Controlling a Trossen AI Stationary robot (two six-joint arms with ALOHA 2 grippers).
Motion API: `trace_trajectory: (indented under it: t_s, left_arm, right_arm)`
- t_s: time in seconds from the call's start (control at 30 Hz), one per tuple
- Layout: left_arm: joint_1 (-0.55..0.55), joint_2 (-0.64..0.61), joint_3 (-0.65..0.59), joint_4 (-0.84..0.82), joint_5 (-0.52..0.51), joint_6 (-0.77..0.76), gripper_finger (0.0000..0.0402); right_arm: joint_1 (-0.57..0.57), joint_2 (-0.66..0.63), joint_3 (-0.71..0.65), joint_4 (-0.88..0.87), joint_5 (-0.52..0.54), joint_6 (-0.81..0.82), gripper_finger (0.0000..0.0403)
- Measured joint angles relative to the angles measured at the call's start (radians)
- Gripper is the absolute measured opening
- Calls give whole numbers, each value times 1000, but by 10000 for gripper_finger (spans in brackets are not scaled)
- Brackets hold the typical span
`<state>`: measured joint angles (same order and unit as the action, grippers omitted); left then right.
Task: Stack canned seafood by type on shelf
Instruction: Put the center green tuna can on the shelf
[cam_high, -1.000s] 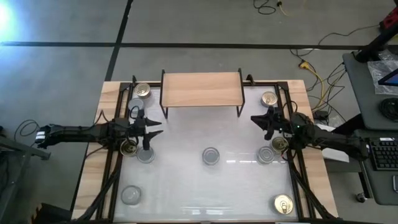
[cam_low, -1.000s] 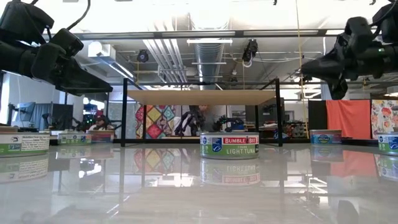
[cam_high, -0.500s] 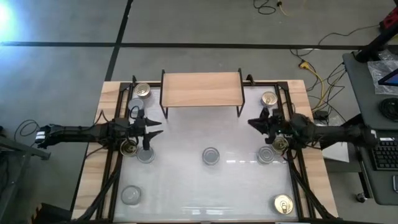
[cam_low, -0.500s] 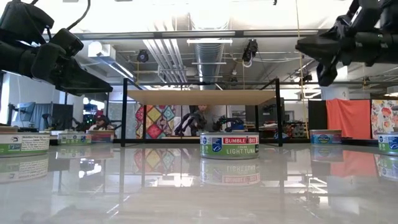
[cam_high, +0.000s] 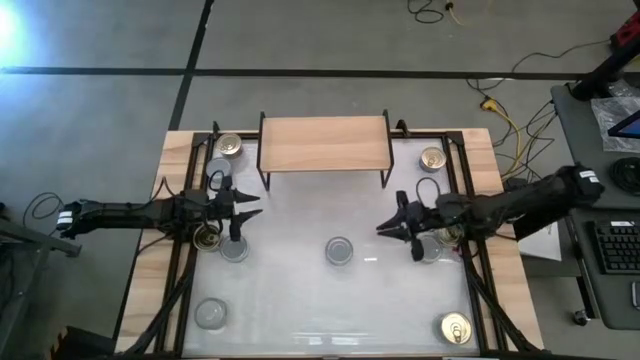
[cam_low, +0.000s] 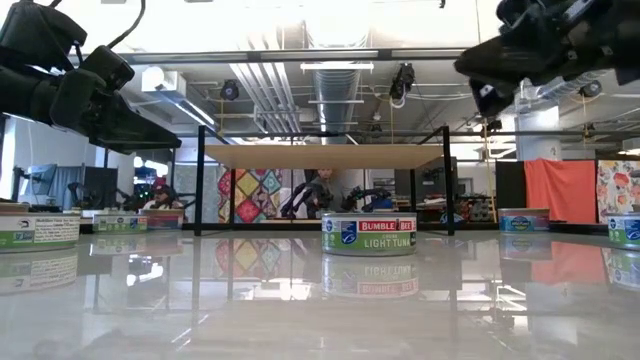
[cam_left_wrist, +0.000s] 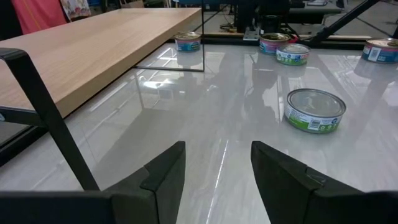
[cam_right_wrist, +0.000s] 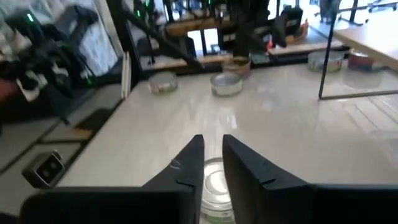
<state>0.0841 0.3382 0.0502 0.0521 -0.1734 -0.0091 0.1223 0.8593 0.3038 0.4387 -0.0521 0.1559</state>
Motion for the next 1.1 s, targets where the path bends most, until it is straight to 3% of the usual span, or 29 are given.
trace_trajectory:
  t_s: [0.23,0.67,0.77,0.9,1.0,1.1]
  left_arm:
    - [0,0,0,0,0,0,168]
    - [0,0,0,14,-1,0,167]
    - [0,0,0,15,0,-18,168]
    - [-2,0,0,45,24,-257,168]
    - [-5,11,-6,167,13,-345,168]
    - [-24,41,-40,358,94,-361,167]
  right_arm:
    - [0,145,118,-89,0,-1,169]
    - [0,392,247,-94,11,-105,367]
    - [0,439,304,-125,74,-151,388]
    - [6,466,365,-203,108,-195,393]
    - [40,469,367,-210,99,-211,393]
    - [78,461,346,-167,112,-229,393]
